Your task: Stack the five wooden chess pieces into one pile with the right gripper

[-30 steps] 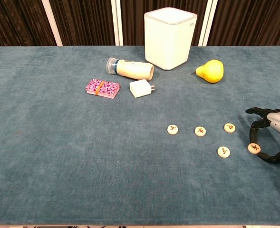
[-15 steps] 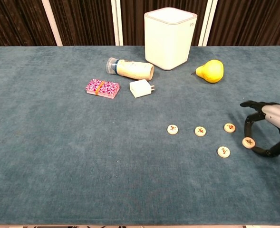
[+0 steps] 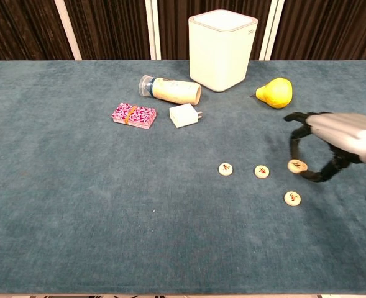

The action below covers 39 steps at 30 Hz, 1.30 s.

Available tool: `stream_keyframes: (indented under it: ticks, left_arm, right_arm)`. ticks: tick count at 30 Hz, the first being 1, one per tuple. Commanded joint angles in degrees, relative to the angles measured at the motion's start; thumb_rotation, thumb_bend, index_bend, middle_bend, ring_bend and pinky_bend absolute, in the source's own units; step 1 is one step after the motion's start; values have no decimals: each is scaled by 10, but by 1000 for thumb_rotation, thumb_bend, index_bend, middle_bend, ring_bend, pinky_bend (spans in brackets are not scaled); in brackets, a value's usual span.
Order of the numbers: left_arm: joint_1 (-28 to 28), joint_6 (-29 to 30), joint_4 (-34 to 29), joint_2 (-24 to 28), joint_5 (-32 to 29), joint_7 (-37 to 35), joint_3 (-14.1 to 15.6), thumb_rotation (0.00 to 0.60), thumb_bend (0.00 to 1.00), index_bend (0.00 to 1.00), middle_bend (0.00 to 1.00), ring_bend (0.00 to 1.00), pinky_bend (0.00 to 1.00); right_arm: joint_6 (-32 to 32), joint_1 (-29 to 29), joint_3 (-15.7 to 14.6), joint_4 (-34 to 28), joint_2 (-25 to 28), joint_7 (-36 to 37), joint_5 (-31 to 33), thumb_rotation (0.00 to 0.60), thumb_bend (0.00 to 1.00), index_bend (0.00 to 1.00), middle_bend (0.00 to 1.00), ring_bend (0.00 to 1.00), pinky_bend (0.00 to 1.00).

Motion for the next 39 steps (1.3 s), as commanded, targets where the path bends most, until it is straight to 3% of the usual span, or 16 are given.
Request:
stream_keyframes:
  ticks: [1, 14, 39]
  left_arm:
    - [0, 0, 0, 0, 0, -1, 0, 600, 153, 51, 0, 0, 88]
    - [1, -3, 4, 2, -7, -10, -4, 600, 153, 51, 0, 0, 88]
    - [1, -5, 3, 3, -14, -9, -7, 600, 153, 51, 0, 0, 88]
  right_arm:
    - [-14, 26, 15, 3, -17, -39, 35, 600, 393, 543, 0, 0, 0]
    - [-17, 75, 14, 22, -57, -106, 120, 600, 393, 543, 0, 0, 0]
    - [7, 103, -5, 19, -55, -102, 143, 600, 394, 532, 0, 0, 0]
